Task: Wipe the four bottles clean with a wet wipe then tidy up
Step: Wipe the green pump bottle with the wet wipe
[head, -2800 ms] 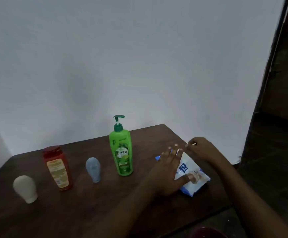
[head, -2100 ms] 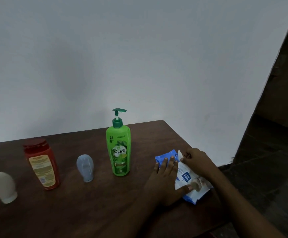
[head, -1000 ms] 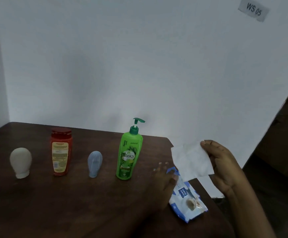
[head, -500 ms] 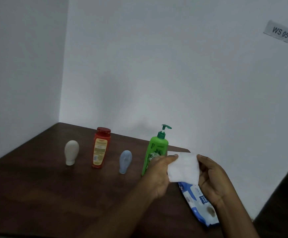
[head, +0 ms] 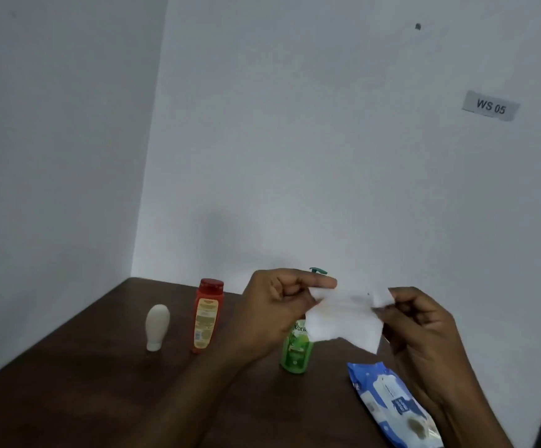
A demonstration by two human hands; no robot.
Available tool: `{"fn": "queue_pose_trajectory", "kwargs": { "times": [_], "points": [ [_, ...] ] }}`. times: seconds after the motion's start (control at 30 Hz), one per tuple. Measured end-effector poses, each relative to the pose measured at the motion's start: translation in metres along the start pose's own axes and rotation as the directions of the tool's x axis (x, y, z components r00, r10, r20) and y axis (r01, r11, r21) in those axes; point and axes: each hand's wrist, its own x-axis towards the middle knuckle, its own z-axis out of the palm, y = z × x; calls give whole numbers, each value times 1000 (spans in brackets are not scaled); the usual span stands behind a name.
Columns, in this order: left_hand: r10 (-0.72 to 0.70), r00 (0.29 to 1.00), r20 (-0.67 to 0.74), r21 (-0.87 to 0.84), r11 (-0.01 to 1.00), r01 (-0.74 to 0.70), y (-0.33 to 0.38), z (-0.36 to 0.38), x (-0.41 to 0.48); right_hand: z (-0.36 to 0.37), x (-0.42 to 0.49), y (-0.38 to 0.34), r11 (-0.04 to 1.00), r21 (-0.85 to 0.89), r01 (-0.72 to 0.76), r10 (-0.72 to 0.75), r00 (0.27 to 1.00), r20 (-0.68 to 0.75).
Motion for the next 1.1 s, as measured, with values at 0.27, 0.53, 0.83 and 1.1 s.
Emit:
{"fn": "queue_pose_trajectory", "kwargs": {
  "times": [0.27, 0.53, 0.83, 1.1],
  "points": [
    [21, 999, 42, 20, 1000, -22, 6, -15, -10, 4, 1, 11, 981, -162, 107, -94, 992, 89],
    [-5, 999, 33, 32, 999, 4, 7, -12, -23, 3, -7, 18, 954, -216, 209, -191, 976, 104],
    [-115, 952, 285, 496, 867, -44, -29, -16, -11, 27, -57, 88, 439, 749, -496, 563, 802, 200],
    [-347, 887, 303, 601, 792, 105, -74, -32, -1, 28, -66, 123, 576, 547, -608, 572, 777, 261]
  ]
}}
